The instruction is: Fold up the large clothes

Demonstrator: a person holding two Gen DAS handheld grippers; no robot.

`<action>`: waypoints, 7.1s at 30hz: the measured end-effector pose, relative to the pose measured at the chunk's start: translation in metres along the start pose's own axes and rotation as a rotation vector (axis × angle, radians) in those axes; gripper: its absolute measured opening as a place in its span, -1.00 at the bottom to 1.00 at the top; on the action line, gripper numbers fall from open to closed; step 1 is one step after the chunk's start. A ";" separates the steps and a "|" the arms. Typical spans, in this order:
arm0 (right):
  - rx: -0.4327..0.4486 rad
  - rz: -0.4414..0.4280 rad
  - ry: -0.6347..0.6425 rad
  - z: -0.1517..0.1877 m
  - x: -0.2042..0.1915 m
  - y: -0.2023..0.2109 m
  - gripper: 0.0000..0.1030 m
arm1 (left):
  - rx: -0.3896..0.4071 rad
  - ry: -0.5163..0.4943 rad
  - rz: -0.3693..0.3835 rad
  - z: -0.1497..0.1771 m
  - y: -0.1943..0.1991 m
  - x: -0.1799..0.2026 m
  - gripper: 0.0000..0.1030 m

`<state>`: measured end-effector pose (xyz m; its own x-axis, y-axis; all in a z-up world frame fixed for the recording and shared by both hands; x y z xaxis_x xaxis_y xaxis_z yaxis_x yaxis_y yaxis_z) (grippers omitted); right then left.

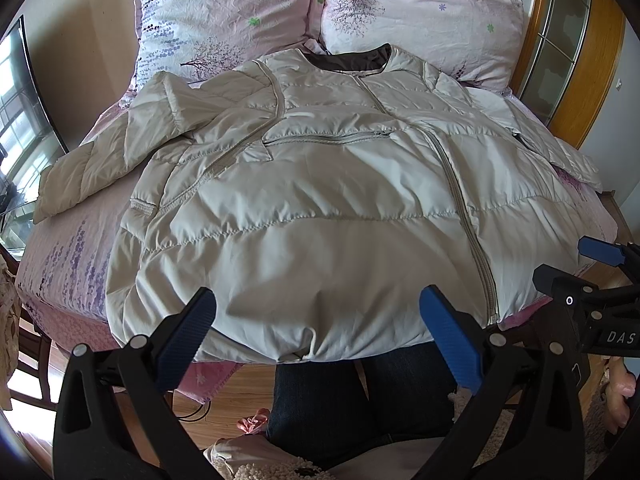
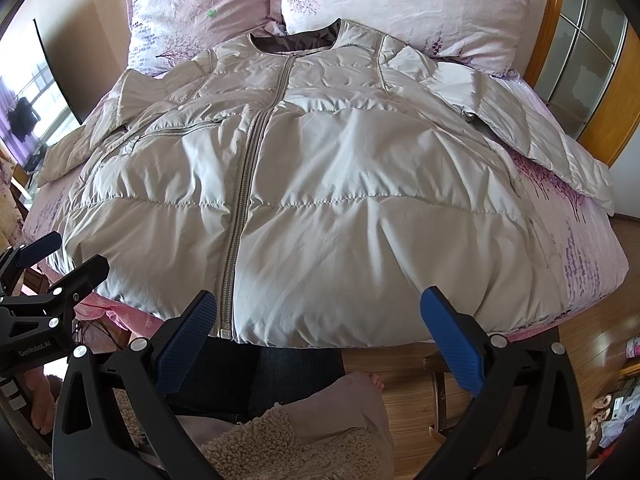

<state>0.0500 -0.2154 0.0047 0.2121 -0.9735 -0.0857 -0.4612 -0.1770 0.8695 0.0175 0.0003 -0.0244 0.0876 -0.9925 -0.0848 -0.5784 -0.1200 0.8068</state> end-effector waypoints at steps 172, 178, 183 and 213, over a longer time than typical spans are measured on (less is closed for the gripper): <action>0.057 -0.421 -0.089 -0.238 -0.018 -0.140 -0.63 | -0.168 0.424 0.571 -0.227 -0.211 -0.039 0.10; -0.020 -0.474 -0.056 -0.253 -0.060 -0.169 -0.66 | 0.022 0.474 0.560 -0.184 -0.136 -0.119 0.50; -0.167 -0.390 -0.040 -0.247 -0.082 -0.223 -0.65 | 0.111 0.601 0.419 -0.114 -0.105 -0.202 0.50; -0.033 -0.503 -0.065 -0.222 -0.046 -0.118 0.24 | 0.117 1.380 0.127 0.010 -0.151 -0.417 -0.18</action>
<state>0.2861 -0.1175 0.0139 0.3463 -0.7760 -0.5271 -0.2876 -0.6227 0.7277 0.0601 0.4319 -0.1170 0.7115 -0.1811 0.6790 -0.7002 -0.1011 0.7067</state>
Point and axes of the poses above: each gripper's, at about its wrist camera, not at the fingertips, and y roughly against the way its jaws point, x to its right, z to its underside, the point moved 3 cm from there along -y, roughly the way its jaws point, and after that the axes turned 7 degrees about -z, right-handed, at the moved point
